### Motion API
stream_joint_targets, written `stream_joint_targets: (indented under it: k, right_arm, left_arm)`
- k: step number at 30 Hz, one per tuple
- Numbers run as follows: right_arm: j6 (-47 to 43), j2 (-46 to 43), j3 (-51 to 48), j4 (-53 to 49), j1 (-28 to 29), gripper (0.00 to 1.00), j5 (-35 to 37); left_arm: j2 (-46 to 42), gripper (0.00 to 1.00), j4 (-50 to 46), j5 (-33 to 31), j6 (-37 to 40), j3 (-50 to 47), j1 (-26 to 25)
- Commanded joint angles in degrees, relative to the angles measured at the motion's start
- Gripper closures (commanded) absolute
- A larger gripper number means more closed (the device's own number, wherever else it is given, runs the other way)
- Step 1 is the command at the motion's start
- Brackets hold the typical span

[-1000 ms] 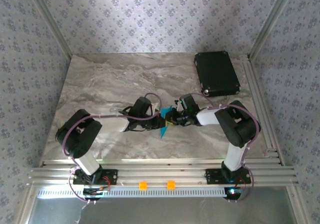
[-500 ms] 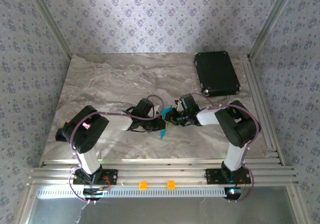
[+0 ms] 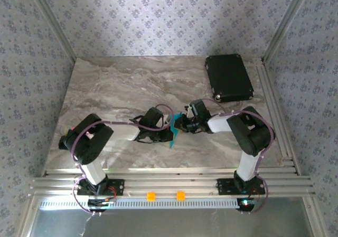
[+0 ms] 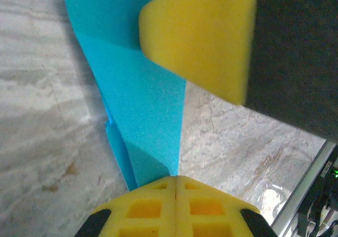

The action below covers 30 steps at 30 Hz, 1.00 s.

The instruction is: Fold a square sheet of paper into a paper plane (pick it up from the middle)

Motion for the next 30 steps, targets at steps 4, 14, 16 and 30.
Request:
stream_joint_targets:
  k: [4, 14, 16, 30]
  right_arm:
    - [-0.07, 2.9, -1.83, -6.23, 0.08, 0.86, 2.58]
    - [-0.17, 2.21, -2.05, -6.74, 0.05, 0.86, 2.78]
    - [-0.12, 2.1, -2.05, -6.73, 0.04, 0.86, 2.86]
    - [-0.16, 2.6, -2.06, -6.56, 0.09, 0.86, 3.03]
  left_arm:
    - [-4.86, 0.97, -4.51, -0.8, 1.8, 0.93, -1.72]
    - [-0.53, 0.96, -1.97, 0.11, 1.61, 5.32, -1.83]
    - [0.88, 0.96, -1.4, 0.56, 1.32, 6.22, -1.81]
    - [2.45, 0.97, 2.34, -0.02, -1.35, -1.1, -2.32]
